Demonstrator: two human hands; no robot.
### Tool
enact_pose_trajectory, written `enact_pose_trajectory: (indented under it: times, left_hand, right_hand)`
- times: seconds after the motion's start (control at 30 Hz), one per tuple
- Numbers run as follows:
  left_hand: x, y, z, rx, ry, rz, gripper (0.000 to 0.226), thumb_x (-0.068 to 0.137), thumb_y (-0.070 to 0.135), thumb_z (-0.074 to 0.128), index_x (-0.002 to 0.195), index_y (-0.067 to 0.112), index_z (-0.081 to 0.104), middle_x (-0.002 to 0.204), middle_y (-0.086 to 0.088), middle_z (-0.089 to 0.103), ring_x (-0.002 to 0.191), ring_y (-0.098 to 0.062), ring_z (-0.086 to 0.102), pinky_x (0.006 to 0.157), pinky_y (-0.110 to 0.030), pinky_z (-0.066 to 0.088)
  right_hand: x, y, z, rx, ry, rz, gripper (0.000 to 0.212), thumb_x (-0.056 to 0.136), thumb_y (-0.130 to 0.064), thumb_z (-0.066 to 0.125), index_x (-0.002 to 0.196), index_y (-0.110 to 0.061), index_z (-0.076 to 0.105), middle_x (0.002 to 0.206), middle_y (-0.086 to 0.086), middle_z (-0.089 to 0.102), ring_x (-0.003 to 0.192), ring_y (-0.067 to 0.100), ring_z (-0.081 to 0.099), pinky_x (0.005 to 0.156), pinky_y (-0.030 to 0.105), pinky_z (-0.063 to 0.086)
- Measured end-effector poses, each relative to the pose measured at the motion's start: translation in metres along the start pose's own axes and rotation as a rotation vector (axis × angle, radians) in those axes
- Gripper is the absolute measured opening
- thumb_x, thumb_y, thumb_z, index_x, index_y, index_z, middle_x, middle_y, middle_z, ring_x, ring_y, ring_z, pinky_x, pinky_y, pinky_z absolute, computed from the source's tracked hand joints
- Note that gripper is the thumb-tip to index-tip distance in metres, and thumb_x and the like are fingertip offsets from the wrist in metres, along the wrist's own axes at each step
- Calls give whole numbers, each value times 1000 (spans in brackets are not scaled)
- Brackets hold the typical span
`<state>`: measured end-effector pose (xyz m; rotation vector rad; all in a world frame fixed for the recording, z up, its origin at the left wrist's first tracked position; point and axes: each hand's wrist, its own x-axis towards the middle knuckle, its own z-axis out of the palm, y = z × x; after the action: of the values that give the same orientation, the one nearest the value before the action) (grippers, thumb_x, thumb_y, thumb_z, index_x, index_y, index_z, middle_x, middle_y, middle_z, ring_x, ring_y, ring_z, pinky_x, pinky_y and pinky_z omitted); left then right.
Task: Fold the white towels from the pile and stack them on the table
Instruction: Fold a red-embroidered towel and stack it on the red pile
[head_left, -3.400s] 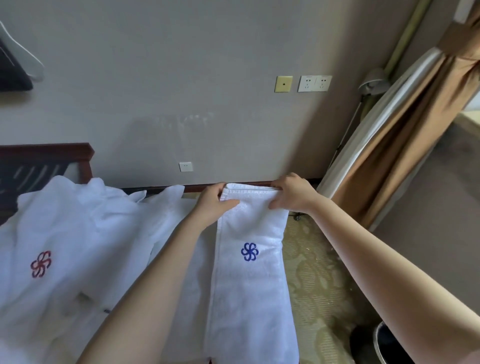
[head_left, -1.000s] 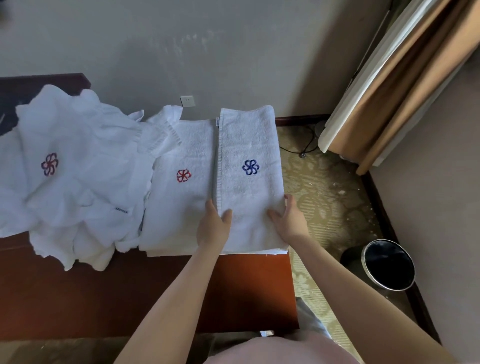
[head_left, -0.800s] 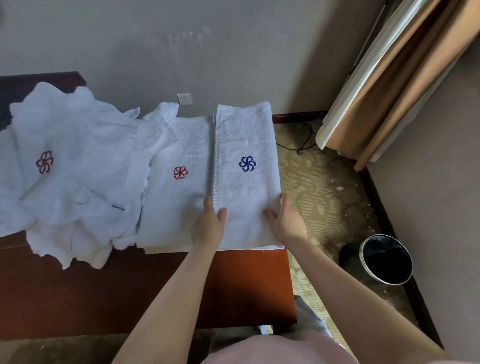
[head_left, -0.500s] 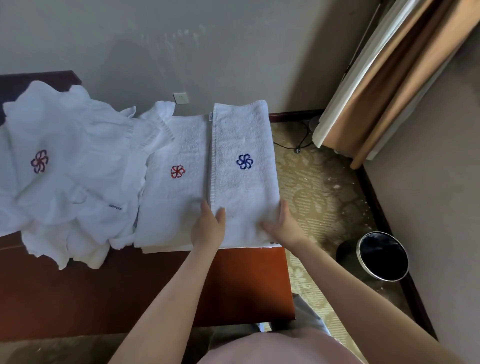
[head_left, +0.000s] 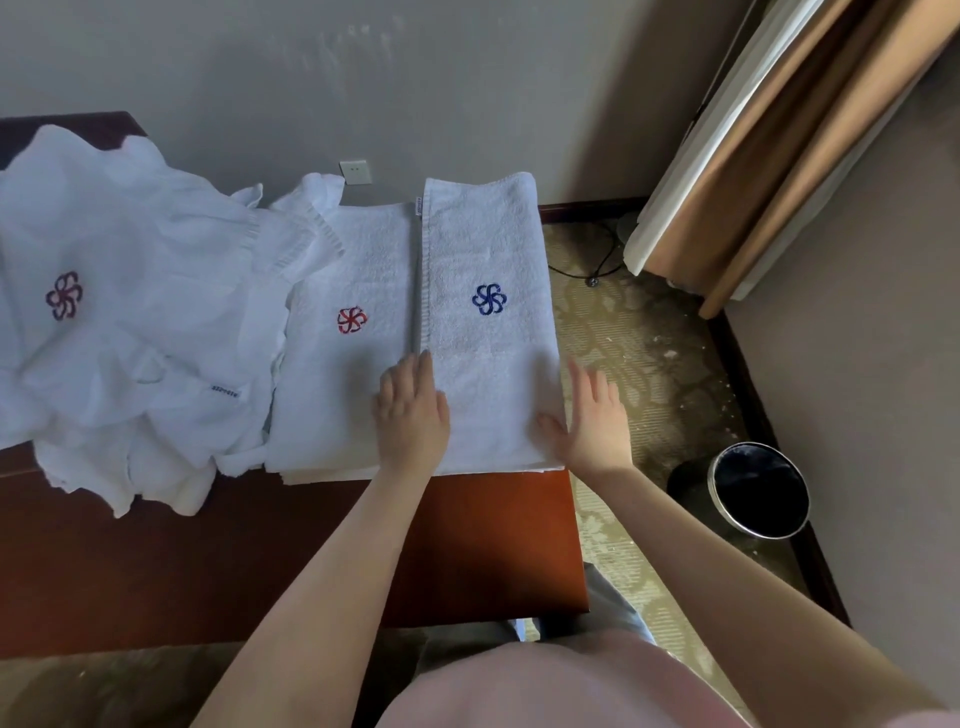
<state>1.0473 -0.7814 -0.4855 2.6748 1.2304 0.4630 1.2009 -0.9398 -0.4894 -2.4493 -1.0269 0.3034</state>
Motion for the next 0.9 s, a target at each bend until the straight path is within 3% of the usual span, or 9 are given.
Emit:
enact_pose_trajectory:
  times: [0.07,0.1,0.2,0.3,0.37,0.5,0.63,0.77,0.9]
  left_hand:
    - [0,6,2,-25,55,226,50,82,19,66,129,8,57,138,-12,52,124,-35,51,90,-48,46]
    - [-1,6,4,-51,-27,264,49,86,24,63,133,11,54,145,-9,45,133,-33,43,97,-50,43]
    - [-8,-5,14,1,-418,113,58,99,45,32,152,26,19,161,3,1,148,-21,0,114,-53,19]
    - [-7,-11,16,59,-516,59,61,98,52,18,152,30,-1,159,3,-17,146,-20,-13,116,-53,9]
    - [-6,-7,11,40,-515,66,59,98,50,21,152,29,6,160,2,-12,147,-20,-10,115,-56,8]
    - [9,4,-1,-100,-342,13,41,98,39,42,134,19,47,159,-5,13,146,-24,9,116,-55,10]
    - [33,13,-15,-199,-217,-28,42,99,33,45,135,14,51,155,-7,26,145,-24,16,115,-45,18]
    - [45,8,-35,-349,-153,-116,35,97,24,49,127,7,57,138,-9,50,131,-26,38,104,-38,35]
    - [51,-2,-58,-436,-175,-166,29,97,19,48,118,4,62,118,-11,64,112,-27,55,90,-31,44]
  right_hand:
    - [5,-7,-3,-135,5,-192,74,88,-31,58,151,-17,22,154,8,29,140,31,27,107,48,32]
    - [7,-8,-1,-176,-66,-238,71,93,-32,51,153,-20,16,159,4,17,146,27,15,114,48,22]
    - [9,-5,8,-236,-331,-175,64,100,-49,28,153,-29,-2,160,-11,-10,146,12,-13,120,43,0]
    - [7,-2,12,-201,-378,-122,64,99,-53,27,153,-32,-2,158,-15,-14,146,11,-15,120,42,1]
    - [8,-3,9,-183,-342,-135,64,98,-51,33,153,-29,8,160,-12,-3,147,13,-8,120,43,7]
    - [21,-18,-8,-211,-163,-185,53,91,-29,53,141,-17,43,150,-1,37,141,23,22,109,41,26]
    - [37,-45,-22,-93,-4,-225,44,88,-20,57,132,-14,53,133,3,53,126,25,42,97,41,37]
    - [51,-68,-32,44,-49,-237,35,93,-20,52,128,-17,53,109,-1,67,101,20,60,78,37,52]
    - [63,-86,-48,86,-92,-232,27,93,-20,51,119,-17,59,88,-4,70,81,20,66,62,29,51]
